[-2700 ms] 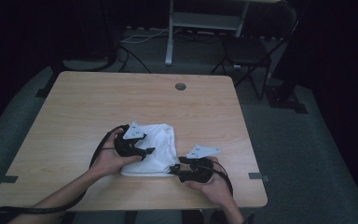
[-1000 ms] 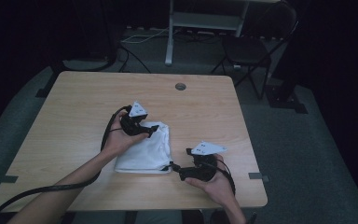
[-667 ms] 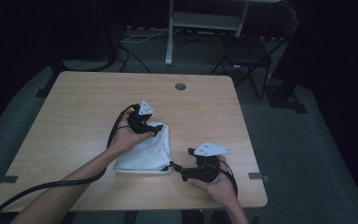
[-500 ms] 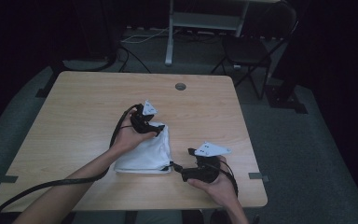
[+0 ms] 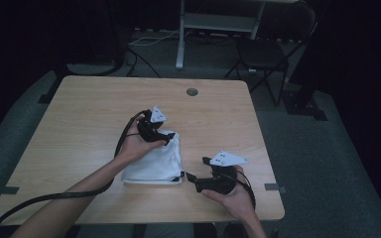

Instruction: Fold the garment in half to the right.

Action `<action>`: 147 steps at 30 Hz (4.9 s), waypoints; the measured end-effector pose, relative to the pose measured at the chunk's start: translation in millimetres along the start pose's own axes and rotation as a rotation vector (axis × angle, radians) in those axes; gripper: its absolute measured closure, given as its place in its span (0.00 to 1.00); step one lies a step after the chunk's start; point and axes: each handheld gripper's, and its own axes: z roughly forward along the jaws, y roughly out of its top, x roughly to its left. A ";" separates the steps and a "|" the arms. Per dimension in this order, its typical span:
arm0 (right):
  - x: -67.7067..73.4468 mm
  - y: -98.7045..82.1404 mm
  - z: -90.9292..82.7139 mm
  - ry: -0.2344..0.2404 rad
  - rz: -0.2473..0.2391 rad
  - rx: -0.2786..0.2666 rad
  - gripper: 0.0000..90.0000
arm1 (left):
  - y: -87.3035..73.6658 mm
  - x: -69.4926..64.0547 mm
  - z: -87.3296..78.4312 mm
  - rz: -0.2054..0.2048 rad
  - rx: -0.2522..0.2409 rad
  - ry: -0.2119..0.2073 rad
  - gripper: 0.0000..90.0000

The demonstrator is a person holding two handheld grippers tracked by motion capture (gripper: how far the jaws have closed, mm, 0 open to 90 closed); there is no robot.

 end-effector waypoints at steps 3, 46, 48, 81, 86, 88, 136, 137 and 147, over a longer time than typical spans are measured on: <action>-0.7 -0.3 -1.0 -0.004 0.002 -0.004 0.21 | -1.3 -0.8 -9.6 0.009 -0.002 0.004 0.32; -4.7 -8.6 -18.7 -0.059 0.015 -0.029 0.15 | -105.9 -27.4 -80.3 0.045 -0.008 0.033 0.32; -4.1 -8.2 -17.5 -0.058 0.015 -0.028 0.15 | -105.8 -27.1 -80.5 0.046 -0.007 0.031 0.32; -17.7 -7.3 -40.5 -0.131 0.031 -0.078 0.14 | -153.4 36.1 -185.2 -0.218 -0.210 0.101 0.23; -21.5 -9.4 -47.9 -0.149 0.041 -0.085 0.14 | -162.5 42.9 -198.7 -0.238 -0.221 0.128 0.23; -22.5 -9.8 -49.7 -0.153 0.042 -0.086 0.14 | -164.7 44.4 -201.7 -0.242 -0.227 0.136 0.23; -47.3 -42.6 -84.6 -0.309 0.110 -0.112 0.14 | -240.2 72.4 -232.5 -0.405 -0.240 0.262 0.23; -47.6 -43.5 -84.2 -0.313 0.112 -0.115 0.14 | -241.2 72.6 -232.3 -0.412 -0.244 0.263 0.23; -50.2 -49.3 -82.5 -0.331 0.113 -0.105 0.14 | -249.1 73.5 -227.9 -0.424 -0.254 0.270 0.23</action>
